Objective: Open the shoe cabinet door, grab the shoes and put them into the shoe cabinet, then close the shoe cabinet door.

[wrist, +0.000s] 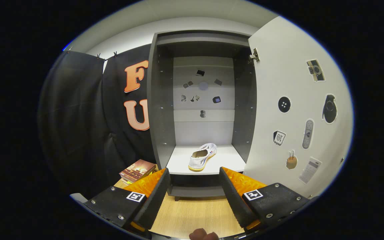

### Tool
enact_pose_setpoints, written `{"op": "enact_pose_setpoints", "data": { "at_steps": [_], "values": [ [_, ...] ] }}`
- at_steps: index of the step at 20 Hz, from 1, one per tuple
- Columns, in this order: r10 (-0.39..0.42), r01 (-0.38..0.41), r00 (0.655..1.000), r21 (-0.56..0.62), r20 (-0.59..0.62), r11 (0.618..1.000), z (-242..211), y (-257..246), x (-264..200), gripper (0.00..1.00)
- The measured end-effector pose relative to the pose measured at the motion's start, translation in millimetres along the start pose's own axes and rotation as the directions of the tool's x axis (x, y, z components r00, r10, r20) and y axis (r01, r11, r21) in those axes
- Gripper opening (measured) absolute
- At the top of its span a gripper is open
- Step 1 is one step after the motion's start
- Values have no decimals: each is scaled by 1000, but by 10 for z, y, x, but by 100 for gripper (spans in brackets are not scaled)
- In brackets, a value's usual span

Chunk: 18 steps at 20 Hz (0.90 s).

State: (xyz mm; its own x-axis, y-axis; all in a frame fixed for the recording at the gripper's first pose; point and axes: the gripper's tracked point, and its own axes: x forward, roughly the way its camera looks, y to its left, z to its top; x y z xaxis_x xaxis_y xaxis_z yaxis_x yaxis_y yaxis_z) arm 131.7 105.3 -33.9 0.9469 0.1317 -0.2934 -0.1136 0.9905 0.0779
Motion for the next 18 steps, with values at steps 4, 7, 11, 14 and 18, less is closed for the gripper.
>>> {"op": "enact_pose_setpoints", "data": {
  "at_steps": [4, 7, 11, 14, 18],
  "values": [
    [41, -41, 999, 4, 21, 999, 29, -122, -417, 92],
    [62, -61, 997, -18, 55, 998, 73, -338, -825, 92],
    [111, -108, 989, -35, 101, 994, 53, -711, -1341, 92],
    [158, -159, 983, 4, 99, 987, -77, -1056, -1704, 92],
    [138, -144, 985, 53, 103, 988, -189, -1559, -1847, 92]
  ]
}}
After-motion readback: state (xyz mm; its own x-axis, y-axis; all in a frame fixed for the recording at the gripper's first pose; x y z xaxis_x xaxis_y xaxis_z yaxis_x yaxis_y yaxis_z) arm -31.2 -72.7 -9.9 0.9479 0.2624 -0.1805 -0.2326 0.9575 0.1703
